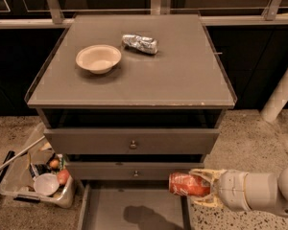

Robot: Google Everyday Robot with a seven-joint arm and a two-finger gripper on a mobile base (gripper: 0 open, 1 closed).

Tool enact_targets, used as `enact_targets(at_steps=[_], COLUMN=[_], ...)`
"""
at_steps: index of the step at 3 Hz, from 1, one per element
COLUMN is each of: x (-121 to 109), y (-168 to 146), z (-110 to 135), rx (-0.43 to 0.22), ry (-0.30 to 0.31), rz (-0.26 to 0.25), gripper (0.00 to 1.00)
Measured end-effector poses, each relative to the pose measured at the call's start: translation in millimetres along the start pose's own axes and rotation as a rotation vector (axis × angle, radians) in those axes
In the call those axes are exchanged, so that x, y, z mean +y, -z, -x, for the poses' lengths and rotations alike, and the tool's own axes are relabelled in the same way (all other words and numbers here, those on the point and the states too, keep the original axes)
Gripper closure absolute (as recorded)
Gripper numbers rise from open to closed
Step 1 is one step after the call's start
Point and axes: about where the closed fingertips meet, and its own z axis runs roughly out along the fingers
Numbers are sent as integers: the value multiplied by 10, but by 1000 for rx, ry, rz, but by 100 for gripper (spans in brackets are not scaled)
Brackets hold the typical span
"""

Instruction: Pick coke can from bottom drawer and place on counter

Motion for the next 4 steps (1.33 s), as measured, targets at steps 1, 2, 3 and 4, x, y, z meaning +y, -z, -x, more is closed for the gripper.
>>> enact_targets(at_steps=[1,2,3,4], x=[1,-66,-322,-610], y=[17,294,759,1064], z=[34,366,970,1423], rx=[2,30,74,85], ry=[6,64,150,210], rz=[2,-22,-71,-97], gripper=[100,100,100,100])
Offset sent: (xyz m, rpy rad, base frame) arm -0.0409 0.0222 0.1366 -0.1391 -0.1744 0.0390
